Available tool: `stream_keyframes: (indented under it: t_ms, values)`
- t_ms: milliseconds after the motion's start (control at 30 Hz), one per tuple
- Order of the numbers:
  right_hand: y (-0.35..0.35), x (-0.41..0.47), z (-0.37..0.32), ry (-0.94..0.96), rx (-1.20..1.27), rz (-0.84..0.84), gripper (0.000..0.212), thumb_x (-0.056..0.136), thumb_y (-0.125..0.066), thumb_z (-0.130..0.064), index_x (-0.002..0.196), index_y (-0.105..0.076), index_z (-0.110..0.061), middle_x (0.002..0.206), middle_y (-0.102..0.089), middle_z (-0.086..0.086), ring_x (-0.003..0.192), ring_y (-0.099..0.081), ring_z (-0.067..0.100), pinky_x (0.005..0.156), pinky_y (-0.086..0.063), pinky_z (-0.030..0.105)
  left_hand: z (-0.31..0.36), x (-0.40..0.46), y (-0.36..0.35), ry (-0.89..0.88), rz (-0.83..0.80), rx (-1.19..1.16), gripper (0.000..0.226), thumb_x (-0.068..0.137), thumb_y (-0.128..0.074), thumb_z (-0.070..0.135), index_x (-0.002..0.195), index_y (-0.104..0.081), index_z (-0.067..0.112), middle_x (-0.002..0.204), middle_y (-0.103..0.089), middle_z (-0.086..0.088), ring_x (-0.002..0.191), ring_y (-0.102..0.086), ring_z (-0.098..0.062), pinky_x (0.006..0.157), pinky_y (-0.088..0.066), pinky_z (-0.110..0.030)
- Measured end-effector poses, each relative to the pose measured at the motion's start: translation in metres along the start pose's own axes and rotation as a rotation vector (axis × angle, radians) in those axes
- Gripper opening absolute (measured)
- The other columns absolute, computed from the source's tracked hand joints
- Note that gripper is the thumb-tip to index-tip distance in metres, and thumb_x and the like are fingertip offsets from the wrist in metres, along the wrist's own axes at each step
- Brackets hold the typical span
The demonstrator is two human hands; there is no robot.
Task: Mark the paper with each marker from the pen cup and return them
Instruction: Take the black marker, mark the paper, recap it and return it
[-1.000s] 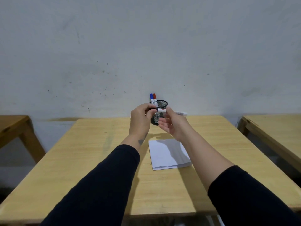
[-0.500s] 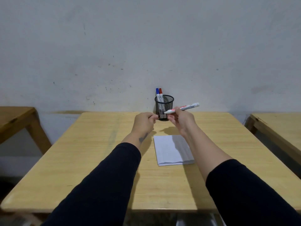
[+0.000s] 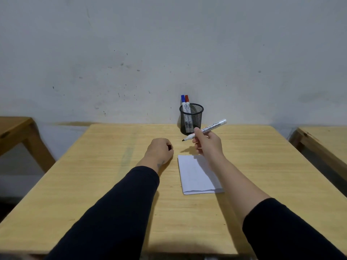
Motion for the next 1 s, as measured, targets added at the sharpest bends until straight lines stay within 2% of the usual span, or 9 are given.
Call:
stream_keyframes:
  t_ms: [100, 200, 300, 367, 500, 633, 733, 867, 1000]
  values:
    - [-0.004, 0.000, -0.003, 0.040, 0.038, -0.002, 0.019, 0.091, -0.060, -0.016, 0.075, -0.049, -0.016, 0.061, -0.057, 0.006, 0.043, -0.045, 0.014, 0.038, -0.036, 0.018, -0.005, -0.005, 0.000, -0.024, 0.050, -0.004, 0.045, 0.088, -0.059, 0.038, 0.128, -0.054, 0.018, 0.117, -0.063, -0.011, 0.106, -0.059, -0.027, 0.088, -0.049, -0.038]
    - [-0.011, 0.000, -0.003, 0.073, 0.069, -0.068, 0.015, 0.093, -0.056, -0.014, 0.078, -0.052, -0.017, 0.064, -0.059, 0.009, 0.045, -0.048, 0.015, 0.038, -0.039, 0.020, -0.003, -0.022, 0.005, -0.127, 0.167, 0.177, 0.067, 0.088, -0.044, 0.057, 0.142, -0.037, 0.019, 0.140, -0.046, -0.004, 0.130, -0.040, -0.024, 0.105, -0.035, -0.043]
    - [-0.024, -0.002, 0.006, 0.048, 0.158, -0.183, 0.015, 0.094, -0.053, -0.016, 0.096, -0.066, -0.010, 0.075, -0.063, 0.015, 0.050, -0.051, 0.016, 0.038, -0.044, 0.024, -0.014, -0.030, -0.016, -0.137, 0.028, 0.280, 0.088, 0.084, -0.032, 0.071, 0.151, -0.015, 0.016, 0.161, -0.016, 0.002, 0.149, -0.007, -0.017, 0.118, -0.003, -0.051]
    - [-0.029, -0.004, 0.015, 0.009, 0.192, -0.227, 0.018, 0.091, -0.056, -0.014, 0.095, -0.069, -0.003, 0.079, -0.062, 0.017, 0.050, -0.050, 0.017, 0.038, -0.044, 0.025, -0.022, -0.031, -0.027, -0.127, -0.043, 0.376, 0.093, 0.082, -0.025, 0.076, 0.152, -0.008, 0.018, 0.162, -0.004, 0.004, 0.149, 0.004, -0.013, 0.118, 0.005, -0.053]
    - [-0.026, -0.007, 0.028, 0.030, 0.132, -0.194, 0.028, 0.092, -0.062, -0.022, 0.078, -0.063, 0.002, 0.060, -0.056, 0.013, 0.036, -0.047, 0.014, 0.033, -0.039, 0.022, -0.022, -0.032, -0.032, -0.134, -0.067, 0.428, 0.092, 0.082, -0.022, 0.077, 0.152, -0.008, 0.018, 0.162, -0.001, 0.005, 0.149, 0.005, -0.012, 0.118, 0.005, -0.054]
    - [-0.022, -0.008, 0.030, 0.086, -0.034, -0.111, 0.031, 0.086, -0.067, -0.025, 0.062, -0.058, -0.007, 0.043, -0.054, 0.003, 0.030, -0.044, 0.014, 0.039, -0.037, 0.022, -0.023, -0.032, -0.032, -0.136, -0.063, 0.449, 0.091, 0.082, -0.022, 0.076, 0.152, -0.008, 0.019, 0.162, -0.001, 0.005, 0.149, 0.005, -0.012, 0.118, 0.004, -0.054]
    - [-0.023, -0.010, 0.032, 0.075, -0.013, -0.112, 0.026, 0.087, -0.065, -0.019, 0.066, -0.058, -0.005, 0.046, -0.054, 0.002, 0.035, -0.050, 0.009, 0.037, -0.039, 0.017, -0.023, -0.032, -0.032, -0.144, -0.061, 0.455, 0.091, 0.083, -0.021, 0.076, 0.152, -0.008, 0.019, 0.162, -0.001, 0.004, 0.149, 0.005, -0.012, 0.118, 0.004, -0.054]
    - [-0.027, -0.009, 0.034, 0.093, -0.064, -0.149, 0.024, 0.087, -0.064, -0.020, 0.075, -0.061, 0.002, 0.039, -0.050, -0.003, 0.030, -0.046, 0.010, 0.041, -0.039, 0.021, -0.023, -0.032, -0.033, -0.142, -0.057, 0.465, 0.089, 0.084, -0.022, 0.075, 0.152, -0.008, 0.019, 0.163, -0.001, 0.004, 0.149, 0.004, -0.012, 0.118, 0.004, -0.054]
    - [-0.028, -0.010, 0.033, 0.101, -0.081, -0.155, 0.024, 0.087, -0.065, -0.020, 0.074, -0.062, 0.001, 0.048, -0.055, 0.001, 0.039, -0.053, 0.009, 0.047, -0.047, 0.023, -0.022, -0.031, -0.033, -0.145, -0.059, 0.467, 0.089, 0.084, -0.022, 0.075, 0.152, -0.008, 0.019, 0.163, -0.001, 0.003, 0.149, 0.004, -0.013, 0.118, 0.003, -0.054]
Point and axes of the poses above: each hand's wrist, its own x-axis towards the middle knuckle, its own y-axis out of the back of the hand, z = x × y, the point moved 9 cm from there along x, towards the middle knuckle
